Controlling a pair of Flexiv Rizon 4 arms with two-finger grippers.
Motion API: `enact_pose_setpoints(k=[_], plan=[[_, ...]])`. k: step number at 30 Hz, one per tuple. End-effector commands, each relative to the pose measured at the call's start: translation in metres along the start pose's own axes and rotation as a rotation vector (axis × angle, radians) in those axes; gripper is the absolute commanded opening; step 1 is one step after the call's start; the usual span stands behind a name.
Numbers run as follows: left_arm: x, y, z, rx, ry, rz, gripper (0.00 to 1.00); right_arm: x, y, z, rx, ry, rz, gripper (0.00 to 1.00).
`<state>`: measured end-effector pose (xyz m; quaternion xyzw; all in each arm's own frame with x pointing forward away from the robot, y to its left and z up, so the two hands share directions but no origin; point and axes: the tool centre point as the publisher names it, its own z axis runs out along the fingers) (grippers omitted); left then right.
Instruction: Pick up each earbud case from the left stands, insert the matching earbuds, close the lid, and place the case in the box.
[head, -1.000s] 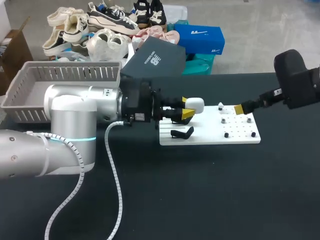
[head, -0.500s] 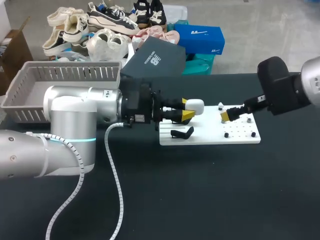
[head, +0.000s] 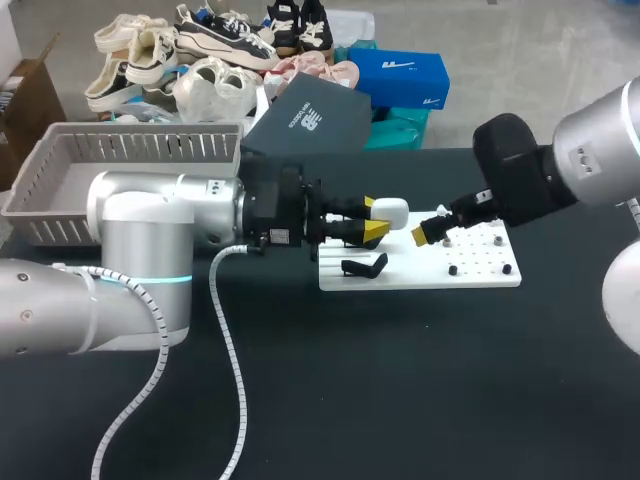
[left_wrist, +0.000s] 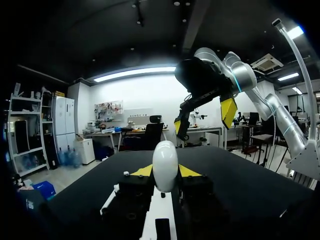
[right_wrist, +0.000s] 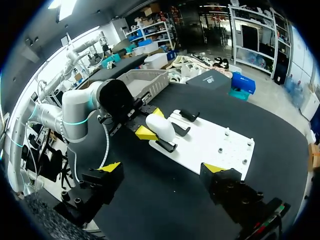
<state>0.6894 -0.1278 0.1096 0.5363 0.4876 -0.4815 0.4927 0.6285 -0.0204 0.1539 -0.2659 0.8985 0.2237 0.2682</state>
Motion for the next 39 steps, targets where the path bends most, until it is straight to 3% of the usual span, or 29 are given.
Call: enact_pose_setpoints(k=[1, 39], plan=[[0.000, -0.001, 0.000, -0.003, -0.001, 0.001, 0.00, -0.009, 0.002, 0.012, 0.005, 0.021, 0.002, 1.00], [0.000, -0.001, 0.000, -0.003, -0.001, 0.001, 0.00, -0.026, -0.022, 0.046, 0.080, 0.085, 0.053, 1.00]])
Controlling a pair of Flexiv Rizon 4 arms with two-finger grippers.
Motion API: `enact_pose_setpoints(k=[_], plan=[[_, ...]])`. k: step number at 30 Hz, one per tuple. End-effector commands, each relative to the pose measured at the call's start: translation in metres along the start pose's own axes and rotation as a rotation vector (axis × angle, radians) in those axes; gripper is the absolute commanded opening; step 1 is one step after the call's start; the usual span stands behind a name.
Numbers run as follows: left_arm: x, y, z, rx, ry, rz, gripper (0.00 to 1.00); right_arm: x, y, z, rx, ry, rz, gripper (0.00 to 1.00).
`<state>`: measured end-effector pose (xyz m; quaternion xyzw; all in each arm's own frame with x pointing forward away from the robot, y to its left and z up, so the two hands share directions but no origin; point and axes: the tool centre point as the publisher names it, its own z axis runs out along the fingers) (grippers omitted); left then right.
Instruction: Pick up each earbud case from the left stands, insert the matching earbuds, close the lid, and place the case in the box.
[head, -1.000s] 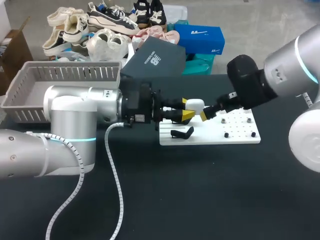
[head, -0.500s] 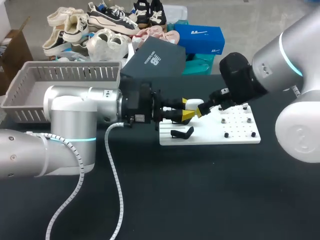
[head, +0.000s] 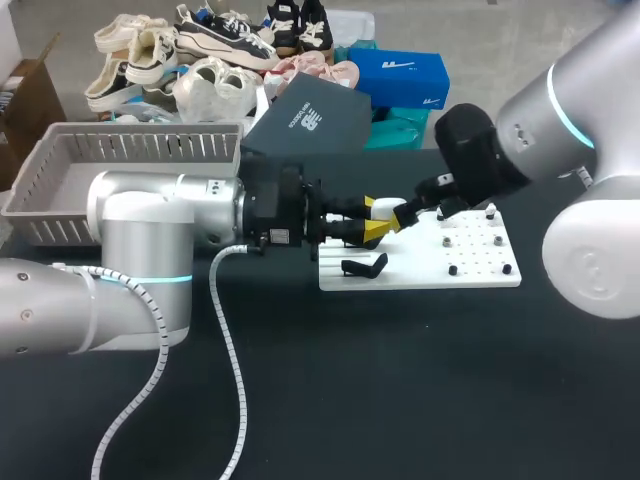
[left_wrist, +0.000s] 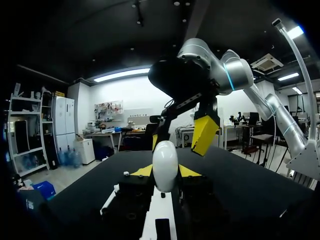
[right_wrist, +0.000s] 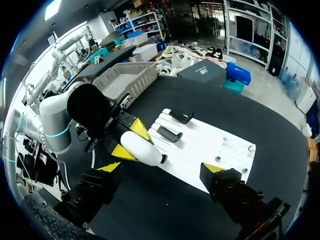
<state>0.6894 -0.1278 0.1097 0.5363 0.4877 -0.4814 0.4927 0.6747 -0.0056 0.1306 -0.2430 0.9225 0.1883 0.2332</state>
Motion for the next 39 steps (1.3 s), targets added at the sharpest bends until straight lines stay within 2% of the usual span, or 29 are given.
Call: enact_pose_setpoints(k=[1, 39], plan=[[0.000, -0.001, 0.000, -0.003, -0.001, 0.001, 0.00, -0.002, 0.001, 0.003, 0.013, 0.001, 0.003, 1.00], [0.000, -0.001, 0.000, -0.003, -0.001, 0.001, 0.00, -0.013, -0.011, 0.001, 0.070, -0.021, 0.023, 1.00]])
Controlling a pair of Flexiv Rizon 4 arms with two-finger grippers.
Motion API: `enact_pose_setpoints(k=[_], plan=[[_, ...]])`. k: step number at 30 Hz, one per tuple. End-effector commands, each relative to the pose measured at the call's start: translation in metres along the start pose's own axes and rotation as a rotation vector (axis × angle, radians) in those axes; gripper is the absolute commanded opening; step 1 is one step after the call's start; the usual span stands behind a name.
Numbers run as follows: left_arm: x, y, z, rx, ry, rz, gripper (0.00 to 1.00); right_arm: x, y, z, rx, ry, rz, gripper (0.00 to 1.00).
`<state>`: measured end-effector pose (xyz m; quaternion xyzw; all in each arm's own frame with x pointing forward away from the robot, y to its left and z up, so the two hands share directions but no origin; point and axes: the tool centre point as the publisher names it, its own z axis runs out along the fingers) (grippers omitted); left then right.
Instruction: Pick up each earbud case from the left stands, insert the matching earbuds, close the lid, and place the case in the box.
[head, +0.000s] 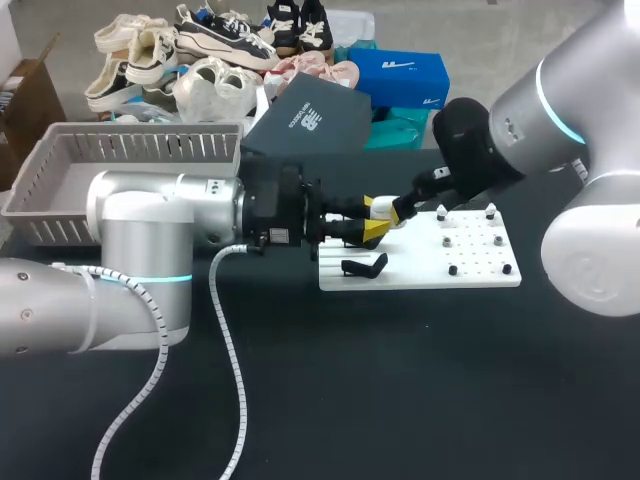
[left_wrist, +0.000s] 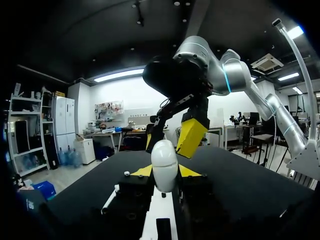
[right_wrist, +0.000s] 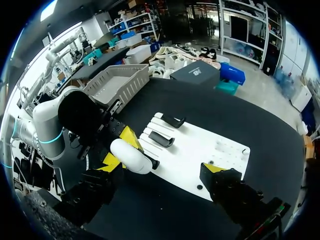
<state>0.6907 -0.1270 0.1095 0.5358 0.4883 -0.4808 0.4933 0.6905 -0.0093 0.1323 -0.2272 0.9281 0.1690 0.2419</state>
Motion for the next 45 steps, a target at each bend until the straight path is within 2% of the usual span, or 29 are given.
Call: enact_pose_setpoints(k=[1, 8, 14, 23, 29, 36, 45], plan=[[0.000, -0.002, 0.001, -0.001, -0.001, 0.001, 0.00, -0.002, 0.000, -0.002, 0.022, -0.012, 0.003, 1.00], [0.000, -0.002, 0.001, -0.001, -0.001, 0.001, 0.00, -0.016, 0.000, -0.010, 0.048, -0.045, -0.022, 1.00], [0.000, -0.002, 0.001, -0.001, -0.001, 0.001, 0.00, -0.026, -0.012, -0.025, 0.115, -0.080, -0.058, 1.00], [0.002, -0.001, -0.002, 0.002, 0.010, -0.022, 0.00, -0.015, -0.053, -0.034, 0.331, -0.070, -0.114, 1.00], [0.003, -0.001, -0.001, 0.015, 0.011, -0.041, 0.00, -0.003, -0.075, -0.030, 0.414, -0.034, -0.131, 1.00], [0.004, -0.001, 0.000, 0.022, 0.014, -0.058, 0.00, 0.002, -0.092, -0.022, 0.458, -0.002, -0.145, 1.00], [0.004, -0.001, 0.000, 0.021, 0.015, -0.059, 0.00, 0.001, -0.109, -0.007, 0.467, 0.053, -0.118, 1.00]])
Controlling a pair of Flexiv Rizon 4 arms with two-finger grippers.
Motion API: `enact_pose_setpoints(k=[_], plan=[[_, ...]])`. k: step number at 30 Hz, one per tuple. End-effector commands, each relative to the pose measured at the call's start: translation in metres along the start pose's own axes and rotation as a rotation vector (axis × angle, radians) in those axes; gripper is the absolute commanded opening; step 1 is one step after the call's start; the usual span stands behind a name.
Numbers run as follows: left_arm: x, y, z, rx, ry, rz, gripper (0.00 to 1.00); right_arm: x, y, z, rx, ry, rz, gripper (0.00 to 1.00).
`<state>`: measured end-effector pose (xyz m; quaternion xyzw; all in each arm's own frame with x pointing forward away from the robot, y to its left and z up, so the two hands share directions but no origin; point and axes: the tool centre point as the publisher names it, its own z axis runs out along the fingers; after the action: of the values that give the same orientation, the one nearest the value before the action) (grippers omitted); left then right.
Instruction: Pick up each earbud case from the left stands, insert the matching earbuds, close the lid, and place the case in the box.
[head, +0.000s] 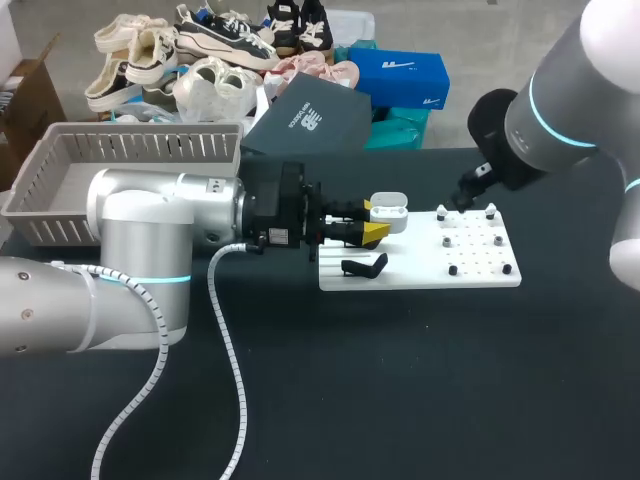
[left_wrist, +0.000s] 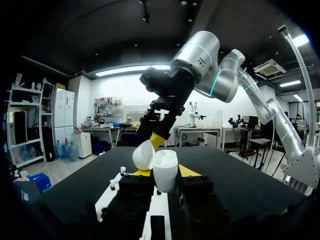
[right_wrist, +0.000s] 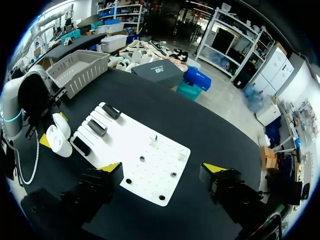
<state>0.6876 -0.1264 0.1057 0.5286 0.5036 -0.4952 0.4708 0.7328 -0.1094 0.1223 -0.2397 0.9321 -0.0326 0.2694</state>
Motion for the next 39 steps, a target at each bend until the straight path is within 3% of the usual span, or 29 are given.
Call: enact_pose_setpoints(k=[1, 3, 9, 14, 24, 34, 39], plan=[[0.000, 0.002, 0.000, 0.005, 0.000, 0.000, 0.00, -0.007, 0.001, 0.014, 0.076, 0.025, 0.017, 1.00], [0.000, 0.002, 0.000, 0.005, 0.000, 0.000, 0.00, -0.008, 0.000, 0.017, 0.077, 0.045, 0.021, 0.91], [0.000, 0.002, 0.000, 0.005, 0.000, 0.000, 0.00, -0.010, -0.004, 0.031, 0.067, 0.114, 0.040, 0.85], [0.000, 0.002, 0.000, 0.005, 0.000, 0.000, 0.00, -0.006, -0.011, 0.044, 0.069, 0.183, 0.057, 0.67], [0.000, 0.002, 0.000, 0.005, 0.000, 0.000, 0.00, 0.000, -0.021, 0.061, 0.067, 0.274, 0.097, 0.65], [0.000, 0.002, 0.000, 0.005, 0.000, 0.000, 0.00, 0.006, -0.027, 0.080, 0.090, 0.338, 0.093, 0.51], [0.000, 0.002, 0.000, 0.005, 0.000, 0.000, 0.00, 0.008, -0.030, 0.090, 0.093, 0.358, 0.096, 0.51]])
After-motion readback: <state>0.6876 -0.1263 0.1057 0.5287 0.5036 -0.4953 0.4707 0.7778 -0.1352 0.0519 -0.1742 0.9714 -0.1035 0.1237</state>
